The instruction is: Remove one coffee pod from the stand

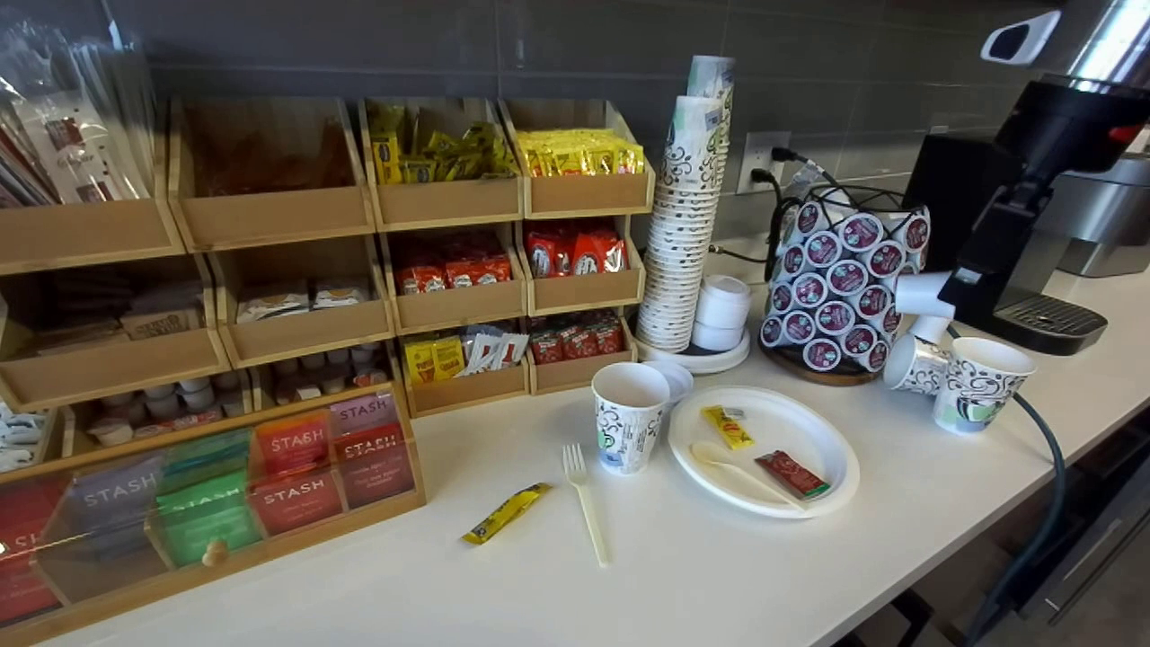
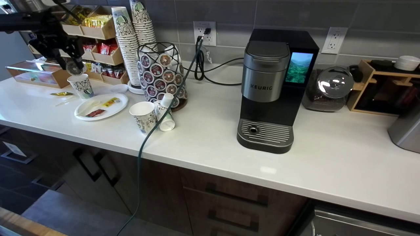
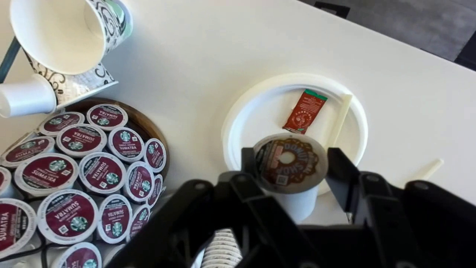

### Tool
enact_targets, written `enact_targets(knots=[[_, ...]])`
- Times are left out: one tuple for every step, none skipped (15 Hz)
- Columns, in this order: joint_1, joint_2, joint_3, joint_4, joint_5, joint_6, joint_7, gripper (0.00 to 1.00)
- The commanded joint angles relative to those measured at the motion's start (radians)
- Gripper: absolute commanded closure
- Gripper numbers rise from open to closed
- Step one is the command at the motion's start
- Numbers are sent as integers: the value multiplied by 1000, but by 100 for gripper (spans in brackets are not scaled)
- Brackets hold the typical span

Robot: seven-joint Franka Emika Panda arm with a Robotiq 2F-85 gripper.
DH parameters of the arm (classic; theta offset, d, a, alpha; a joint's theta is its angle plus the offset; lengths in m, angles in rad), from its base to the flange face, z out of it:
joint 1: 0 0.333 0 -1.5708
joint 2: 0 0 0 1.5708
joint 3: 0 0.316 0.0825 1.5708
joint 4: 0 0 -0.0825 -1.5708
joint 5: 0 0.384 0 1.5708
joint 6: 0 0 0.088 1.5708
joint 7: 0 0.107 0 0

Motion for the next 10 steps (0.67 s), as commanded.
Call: enact_targets(knots=[[14, 15, -8, 10, -10, -2, 11, 49], [12, 29, -9, 19, -9, -2, 11, 49], [10, 39, -13, 27, -9, -2, 10, 49], [8, 46, -16, 33, -8, -3, 9, 74], [-2, 88, 16, 52, -65, 10, 78, 74], [11, 126, 35, 64, -70, 30, 100, 74], [17, 161, 60, 70, -94, 57, 147, 74], [21, 197, 84, 73, -116, 91, 199, 74], [20, 238, 111, 80, -161, 122, 266, 74], [23, 282, 129, 92, -192, 144, 317, 74]])
